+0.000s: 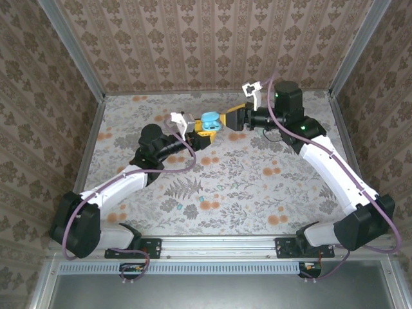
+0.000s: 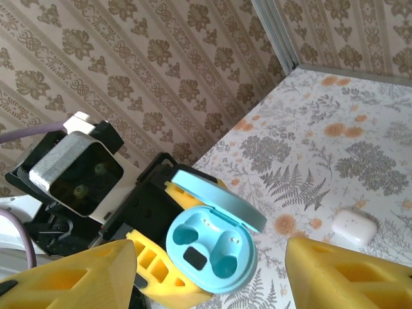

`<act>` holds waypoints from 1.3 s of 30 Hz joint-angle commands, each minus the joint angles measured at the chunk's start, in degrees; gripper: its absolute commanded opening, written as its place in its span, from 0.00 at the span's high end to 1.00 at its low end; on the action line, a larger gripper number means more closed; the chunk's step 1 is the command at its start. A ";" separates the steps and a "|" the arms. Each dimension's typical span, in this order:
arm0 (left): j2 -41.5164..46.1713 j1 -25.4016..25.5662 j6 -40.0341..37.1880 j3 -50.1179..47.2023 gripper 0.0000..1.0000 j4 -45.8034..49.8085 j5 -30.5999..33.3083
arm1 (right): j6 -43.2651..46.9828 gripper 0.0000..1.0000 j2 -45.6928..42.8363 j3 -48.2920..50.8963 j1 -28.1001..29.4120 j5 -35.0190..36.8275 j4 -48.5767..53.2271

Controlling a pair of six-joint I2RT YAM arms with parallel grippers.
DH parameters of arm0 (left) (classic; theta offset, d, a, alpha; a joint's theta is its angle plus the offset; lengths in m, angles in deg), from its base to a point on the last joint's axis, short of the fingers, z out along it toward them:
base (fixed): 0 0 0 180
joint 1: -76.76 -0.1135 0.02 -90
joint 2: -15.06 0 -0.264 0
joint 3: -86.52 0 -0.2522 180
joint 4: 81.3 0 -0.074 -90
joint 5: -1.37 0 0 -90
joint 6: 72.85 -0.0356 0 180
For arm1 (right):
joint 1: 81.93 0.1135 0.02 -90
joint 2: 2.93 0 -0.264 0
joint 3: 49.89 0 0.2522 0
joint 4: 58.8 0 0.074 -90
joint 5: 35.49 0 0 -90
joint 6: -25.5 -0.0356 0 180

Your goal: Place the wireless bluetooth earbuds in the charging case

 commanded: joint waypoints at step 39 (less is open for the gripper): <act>38.35 -19.91 -0.14 -15.50 0.64 20.42 6.52 | -10.84 0.63 36.41 -4.33 26.96 19.42 27.41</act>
